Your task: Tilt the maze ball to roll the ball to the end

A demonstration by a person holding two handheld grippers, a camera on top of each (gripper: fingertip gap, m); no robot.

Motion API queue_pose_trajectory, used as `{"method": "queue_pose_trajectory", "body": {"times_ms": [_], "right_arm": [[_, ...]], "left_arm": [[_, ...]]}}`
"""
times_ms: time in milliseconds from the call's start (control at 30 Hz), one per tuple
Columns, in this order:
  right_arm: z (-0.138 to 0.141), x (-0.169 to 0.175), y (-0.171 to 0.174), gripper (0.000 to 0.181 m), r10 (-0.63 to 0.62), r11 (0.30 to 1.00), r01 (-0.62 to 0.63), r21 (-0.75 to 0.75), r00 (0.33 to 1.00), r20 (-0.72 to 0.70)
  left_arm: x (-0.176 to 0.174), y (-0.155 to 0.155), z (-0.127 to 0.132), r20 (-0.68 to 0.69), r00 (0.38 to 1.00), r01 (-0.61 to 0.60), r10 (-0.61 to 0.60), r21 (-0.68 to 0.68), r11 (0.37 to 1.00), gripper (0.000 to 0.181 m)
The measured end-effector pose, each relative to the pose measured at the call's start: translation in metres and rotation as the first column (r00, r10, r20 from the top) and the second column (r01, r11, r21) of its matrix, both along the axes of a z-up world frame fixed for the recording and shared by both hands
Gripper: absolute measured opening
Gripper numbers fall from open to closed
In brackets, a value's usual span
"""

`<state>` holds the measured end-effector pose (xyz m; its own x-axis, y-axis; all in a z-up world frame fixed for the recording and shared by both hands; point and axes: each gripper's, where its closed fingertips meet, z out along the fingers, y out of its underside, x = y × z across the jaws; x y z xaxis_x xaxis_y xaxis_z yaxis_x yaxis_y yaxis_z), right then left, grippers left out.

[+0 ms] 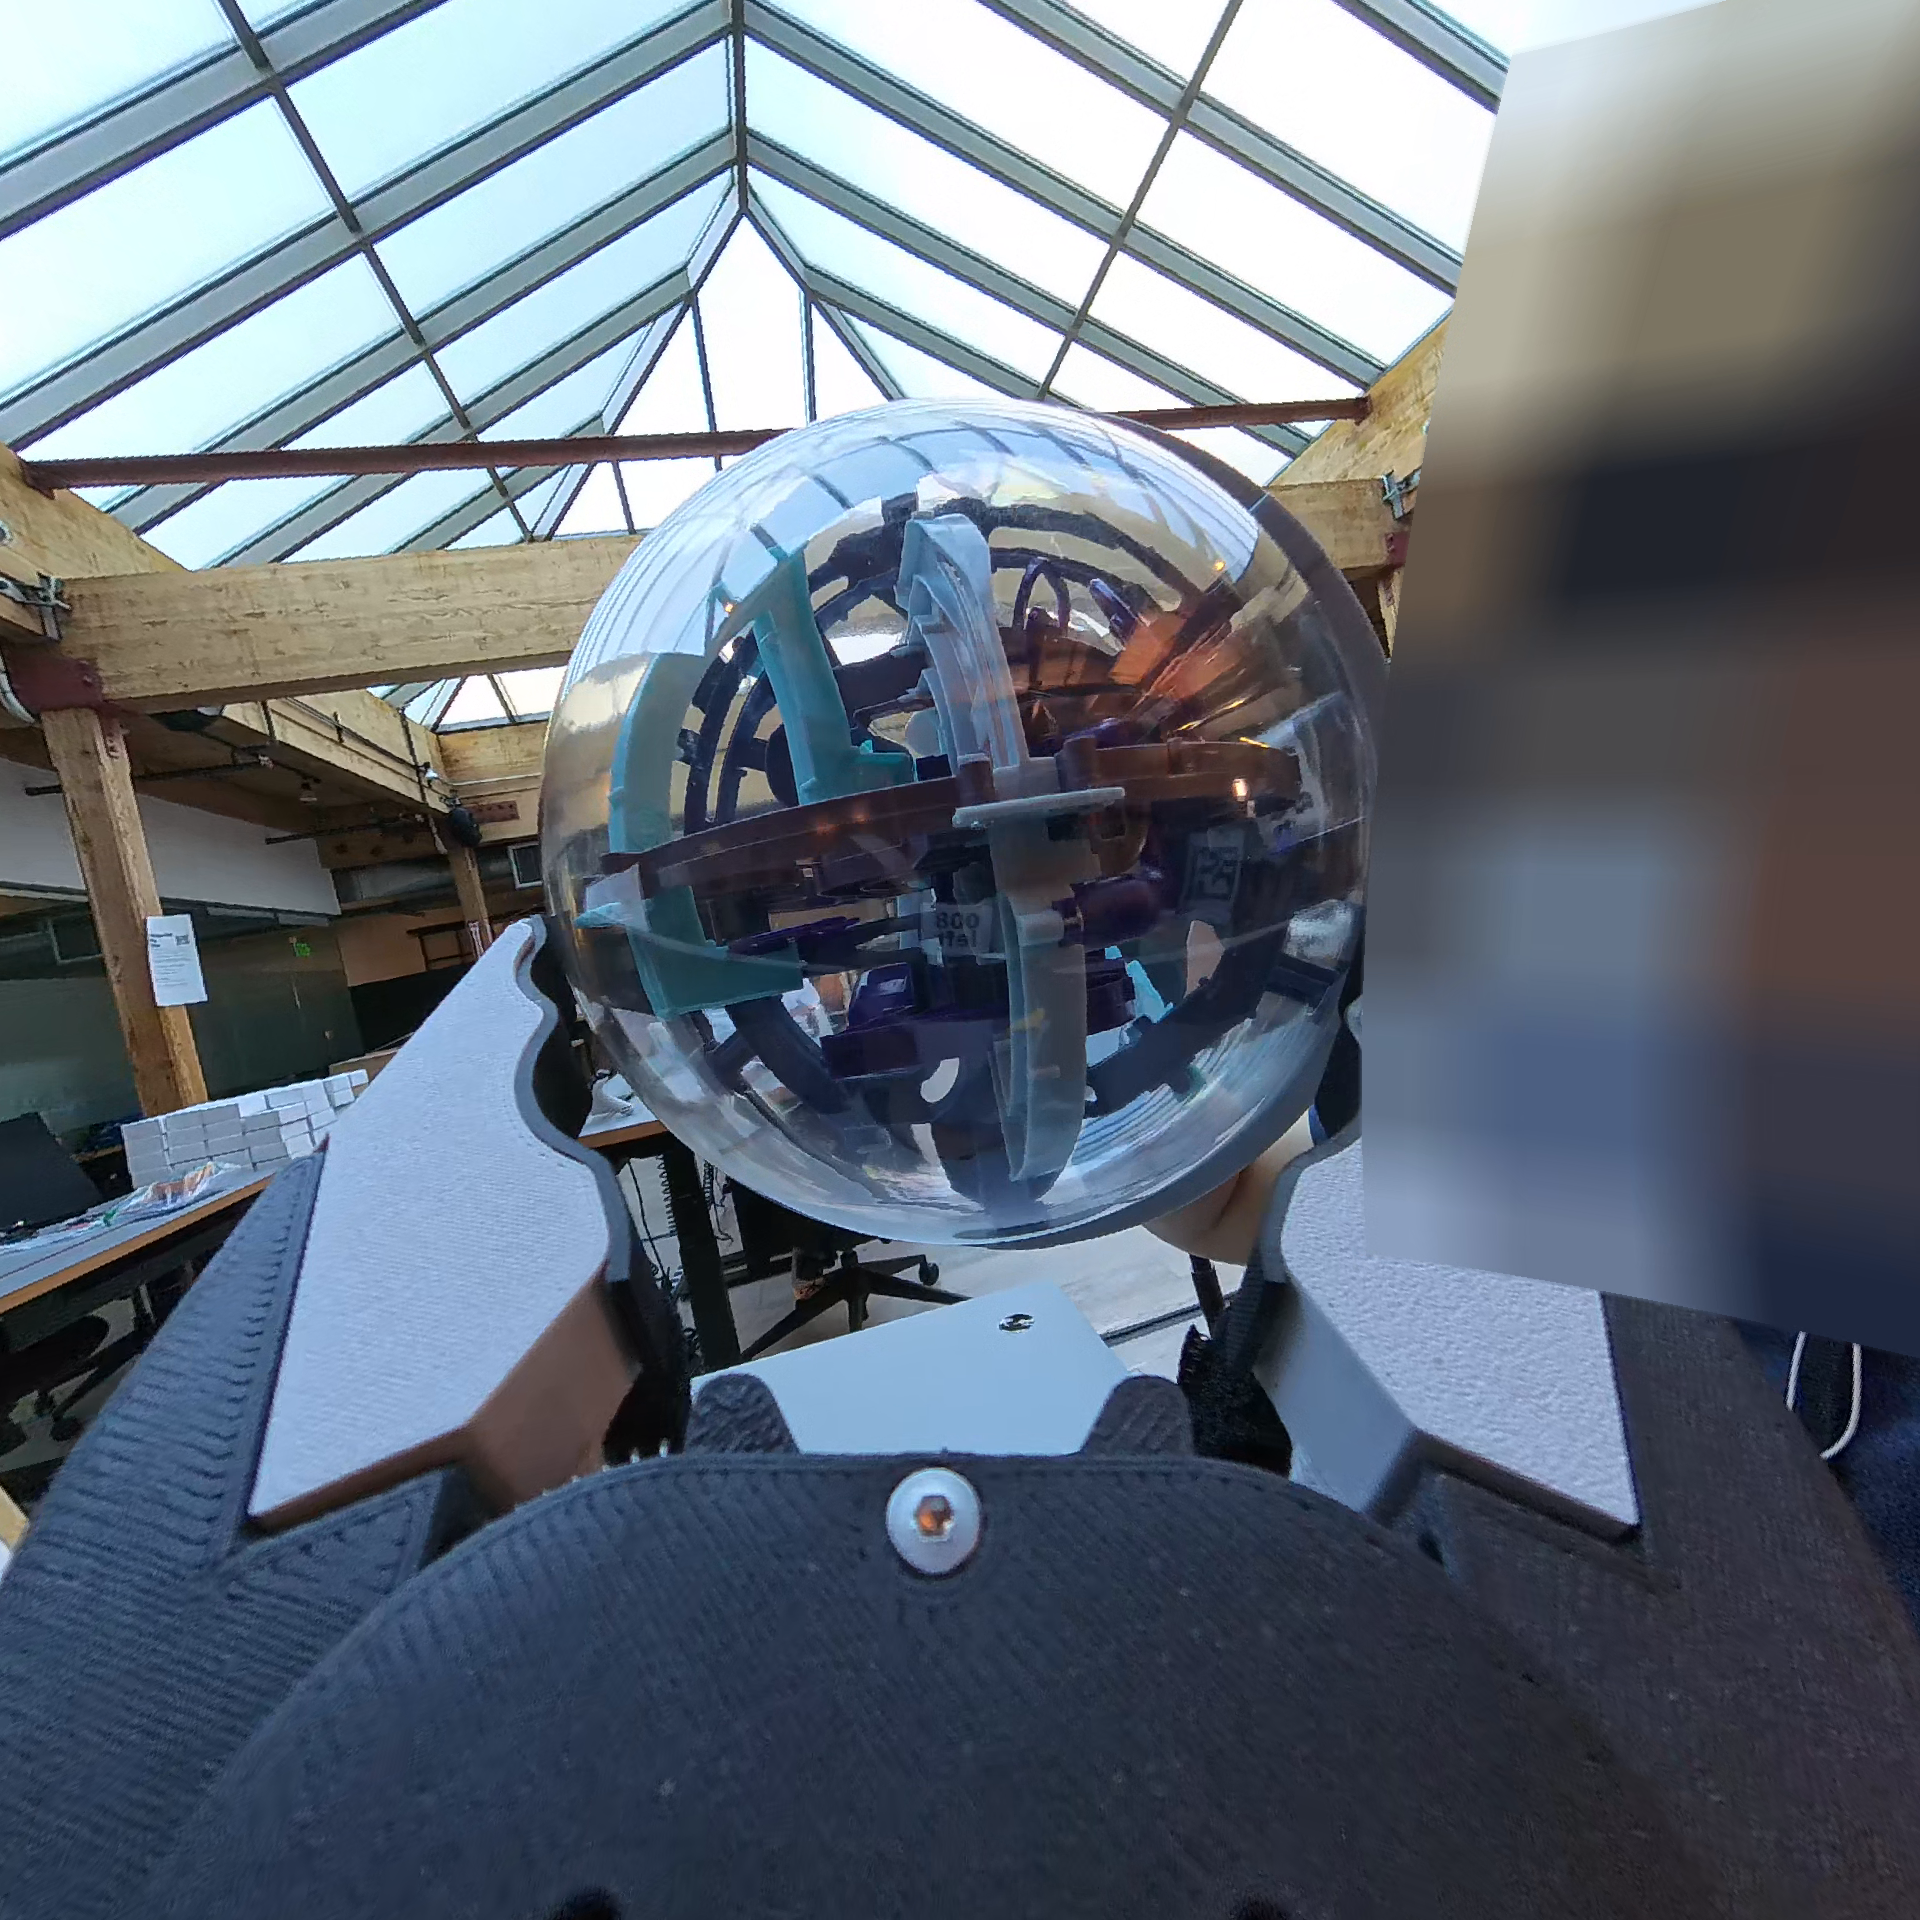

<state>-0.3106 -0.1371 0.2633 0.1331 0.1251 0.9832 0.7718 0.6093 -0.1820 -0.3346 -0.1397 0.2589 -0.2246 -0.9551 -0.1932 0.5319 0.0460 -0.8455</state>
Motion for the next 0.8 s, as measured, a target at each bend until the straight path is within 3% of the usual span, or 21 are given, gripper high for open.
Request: {"method": "queue_pose_trajectory", "body": {"times_ms": [800], "right_arm": [[-0.011, 0.003, 0.002, 0.156, -0.101, 0.993, 0.108, -0.053, 0.988, 0.115]], "left_arm": [[0.005, 0.001, -0.015, 0.013, 0.999, 0.051, -0.051, -0.032, 0.998, 0.144]]}}
